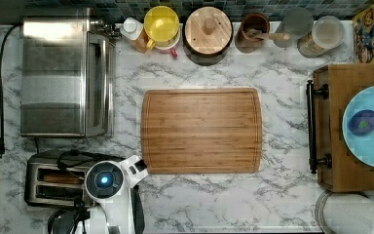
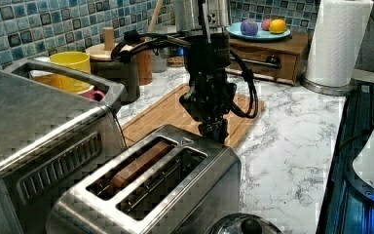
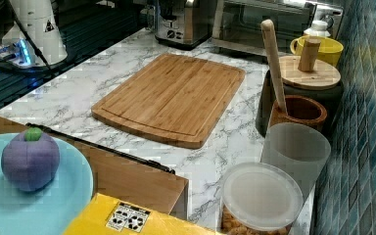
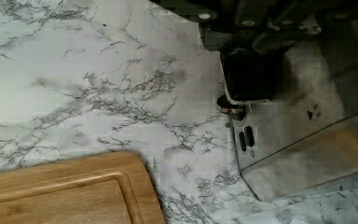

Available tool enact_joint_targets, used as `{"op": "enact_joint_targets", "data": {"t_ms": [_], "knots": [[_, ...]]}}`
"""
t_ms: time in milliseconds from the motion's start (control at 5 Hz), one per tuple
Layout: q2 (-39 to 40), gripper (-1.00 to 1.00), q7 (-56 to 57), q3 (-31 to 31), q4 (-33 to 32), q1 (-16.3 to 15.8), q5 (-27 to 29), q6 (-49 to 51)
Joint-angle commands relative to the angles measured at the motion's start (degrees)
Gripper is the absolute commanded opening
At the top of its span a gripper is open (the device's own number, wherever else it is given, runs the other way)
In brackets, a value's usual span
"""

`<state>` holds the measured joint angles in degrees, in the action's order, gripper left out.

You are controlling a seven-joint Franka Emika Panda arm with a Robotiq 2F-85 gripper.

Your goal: Turn on the toaster.

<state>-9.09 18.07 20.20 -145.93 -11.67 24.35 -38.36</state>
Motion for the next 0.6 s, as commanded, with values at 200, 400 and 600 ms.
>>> {"op": "enact_joint_targets", "data": {"t_ms": [200,400,600], "knots": [[8.2,-1.0,1.5,0.0,-10.3,0.9,1.0,-10.4],[14.0,-1.0,0.2,-0.7,-11.9,2.5,-2.1,-13.4],[6.9,-1.0,2.5,-1.8,-13.5,3.5,0.0,-11.2]]}}
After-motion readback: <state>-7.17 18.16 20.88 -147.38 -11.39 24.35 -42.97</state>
